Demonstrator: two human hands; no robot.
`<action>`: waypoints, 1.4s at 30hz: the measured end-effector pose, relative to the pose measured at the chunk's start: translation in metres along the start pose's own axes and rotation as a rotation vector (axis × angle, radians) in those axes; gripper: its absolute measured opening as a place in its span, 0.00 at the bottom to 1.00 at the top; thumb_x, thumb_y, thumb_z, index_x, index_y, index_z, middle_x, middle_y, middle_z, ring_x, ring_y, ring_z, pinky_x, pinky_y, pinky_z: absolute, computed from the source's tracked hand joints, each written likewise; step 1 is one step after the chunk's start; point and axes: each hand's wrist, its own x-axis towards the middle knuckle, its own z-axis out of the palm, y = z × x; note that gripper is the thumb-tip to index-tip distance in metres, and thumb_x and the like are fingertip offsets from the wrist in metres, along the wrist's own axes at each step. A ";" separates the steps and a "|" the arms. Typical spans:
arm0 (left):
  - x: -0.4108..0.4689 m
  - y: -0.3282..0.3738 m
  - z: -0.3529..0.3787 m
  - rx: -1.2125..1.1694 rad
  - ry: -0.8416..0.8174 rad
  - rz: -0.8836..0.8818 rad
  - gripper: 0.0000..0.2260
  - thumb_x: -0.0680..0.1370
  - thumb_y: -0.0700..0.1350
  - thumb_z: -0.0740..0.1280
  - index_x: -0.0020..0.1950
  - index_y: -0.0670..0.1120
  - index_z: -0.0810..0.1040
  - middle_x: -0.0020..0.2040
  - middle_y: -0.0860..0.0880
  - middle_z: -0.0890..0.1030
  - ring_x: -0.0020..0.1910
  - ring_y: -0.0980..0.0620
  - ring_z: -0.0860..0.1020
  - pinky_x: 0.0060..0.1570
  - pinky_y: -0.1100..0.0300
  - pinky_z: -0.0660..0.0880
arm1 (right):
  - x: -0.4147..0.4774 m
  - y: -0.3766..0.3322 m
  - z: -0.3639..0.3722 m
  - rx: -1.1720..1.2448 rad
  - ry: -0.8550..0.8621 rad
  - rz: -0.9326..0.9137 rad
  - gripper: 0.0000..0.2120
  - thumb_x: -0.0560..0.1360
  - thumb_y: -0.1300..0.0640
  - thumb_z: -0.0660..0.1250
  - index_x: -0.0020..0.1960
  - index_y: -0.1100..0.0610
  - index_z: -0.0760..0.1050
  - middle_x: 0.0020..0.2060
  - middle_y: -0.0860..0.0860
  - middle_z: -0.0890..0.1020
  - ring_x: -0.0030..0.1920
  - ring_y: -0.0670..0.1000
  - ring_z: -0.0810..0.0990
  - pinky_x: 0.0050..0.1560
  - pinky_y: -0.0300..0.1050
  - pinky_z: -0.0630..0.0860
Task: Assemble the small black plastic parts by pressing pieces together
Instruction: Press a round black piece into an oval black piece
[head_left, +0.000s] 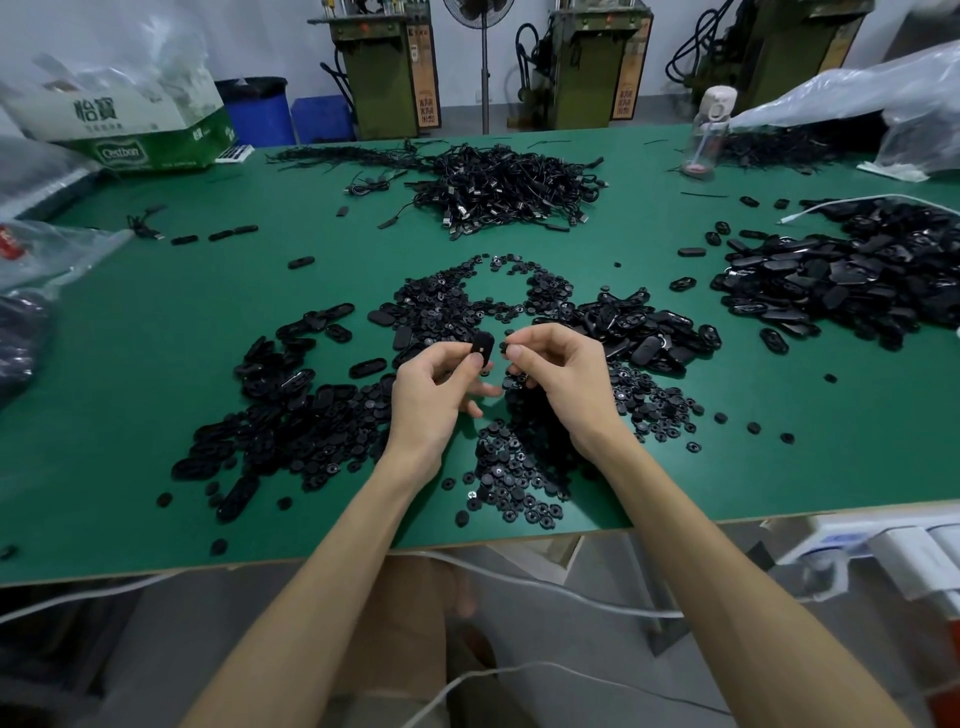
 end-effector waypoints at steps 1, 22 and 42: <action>0.000 -0.001 0.000 0.036 0.002 0.008 0.03 0.82 0.41 0.70 0.54 0.48 0.82 0.44 0.46 0.86 0.39 0.48 0.86 0.31 0.61 0.78 | 0.000 0.001 0.000 -0.015 0.003 0.000 0.04 0.77 0.63 0.74 0.48 0.55 0.83 0.40 0.50 0.85 0.41 0.49 0.83 0.42 0.38 0.77; -0.003 0.002 0.002 0.233 -0.076 0.017 0.05 0.81 0.37 0.70 0.55 0.40 0.85 0.38 0.47 0.84 0.34 0.57 0.81 0.33 0.64 0.76 | -0.007 -0.009 0.009 -0.417 -0.005 -0.097 0.02 0.76 0.63 0.74 0.48 0.58 0.84 0.42 0.52 0.84 0.42 0.50 0.81 0.44 0.39 0.76; -0.003 0.005 0.000 0.208 -0.087 0.015 0.06 0.84 0.41 0.66 0.54 0.40 0.82 0.34 0.47 0.82 0.31 0.56 0.76 0.34 0.64 0.74 | -0.006 -0.009 0.009 -0.364 -0.037 -0.139 0.09 0.80 0.60 0.70 0.58 0.53 0.84 0.42 0.49 0.84 0.40 0.46 0.80 0.44 0.38 0.75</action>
